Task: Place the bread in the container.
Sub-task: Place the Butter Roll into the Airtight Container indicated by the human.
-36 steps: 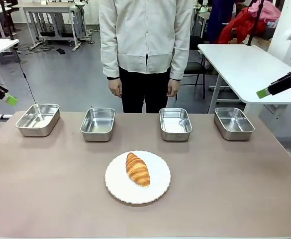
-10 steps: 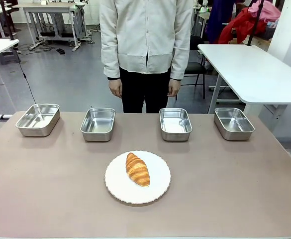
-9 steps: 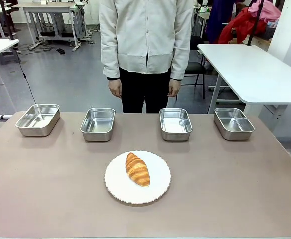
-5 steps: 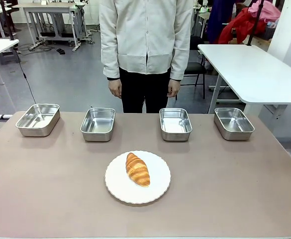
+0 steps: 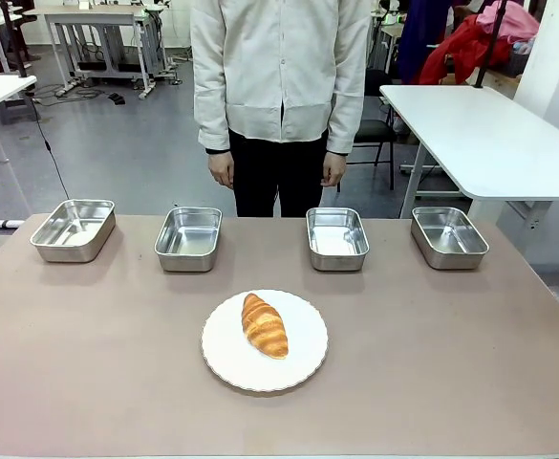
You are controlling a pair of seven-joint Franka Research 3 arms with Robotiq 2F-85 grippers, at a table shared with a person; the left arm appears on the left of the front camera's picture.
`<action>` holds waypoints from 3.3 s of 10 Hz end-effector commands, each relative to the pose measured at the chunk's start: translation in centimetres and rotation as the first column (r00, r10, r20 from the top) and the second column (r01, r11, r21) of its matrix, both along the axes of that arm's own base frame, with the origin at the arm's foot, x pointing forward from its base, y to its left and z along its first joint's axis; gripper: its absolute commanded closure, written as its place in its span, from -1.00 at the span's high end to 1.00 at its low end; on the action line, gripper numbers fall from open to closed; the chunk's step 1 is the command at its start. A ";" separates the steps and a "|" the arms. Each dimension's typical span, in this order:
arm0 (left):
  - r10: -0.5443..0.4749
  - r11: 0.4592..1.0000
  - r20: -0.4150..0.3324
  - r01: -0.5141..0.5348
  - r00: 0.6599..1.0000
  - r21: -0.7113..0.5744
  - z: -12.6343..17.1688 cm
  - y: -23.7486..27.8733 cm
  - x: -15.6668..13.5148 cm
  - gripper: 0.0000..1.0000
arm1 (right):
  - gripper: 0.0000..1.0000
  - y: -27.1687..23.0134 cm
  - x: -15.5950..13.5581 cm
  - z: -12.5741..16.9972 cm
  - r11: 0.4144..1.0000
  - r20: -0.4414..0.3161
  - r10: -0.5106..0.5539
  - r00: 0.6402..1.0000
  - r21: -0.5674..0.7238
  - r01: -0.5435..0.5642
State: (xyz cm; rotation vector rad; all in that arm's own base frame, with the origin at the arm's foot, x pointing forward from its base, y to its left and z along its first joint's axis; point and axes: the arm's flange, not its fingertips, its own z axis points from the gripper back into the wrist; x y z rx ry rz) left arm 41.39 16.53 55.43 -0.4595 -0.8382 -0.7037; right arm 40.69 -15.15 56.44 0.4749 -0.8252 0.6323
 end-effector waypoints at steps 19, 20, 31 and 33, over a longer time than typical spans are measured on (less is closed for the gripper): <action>-0.009 1.000 0.009 0.009 1.000 -0.006 0.0 0.0 0.0 1.00 | 1.00 0.1 0.2 -0.1 1.000 0.021 0.008 1.000 0.011 -0.009; -0.009 1.000 0.009 0.009 1.000 -0.006 0.0 0.0 0.0 1.00 | 1.00 0.1 0.2 -0.1 1.000 0.021 0.008 1.000 0.011 -0.009; -0.009 1.000 0.009 0.009 1.000 -0.006 0.0 0.0 0.0 1.00 | 1.00 0.1 0.2 -0.1 1.000 0.021 0.008 1.000 0.011 -0.009; -0.009 1.000 0.009 0.009 1.000 -0.006 0.0 0.0 0.0 1.00 | 1.00 0.1 0.2 -0.1 1.000 0.021 0.008 1.000 0.011 -0.009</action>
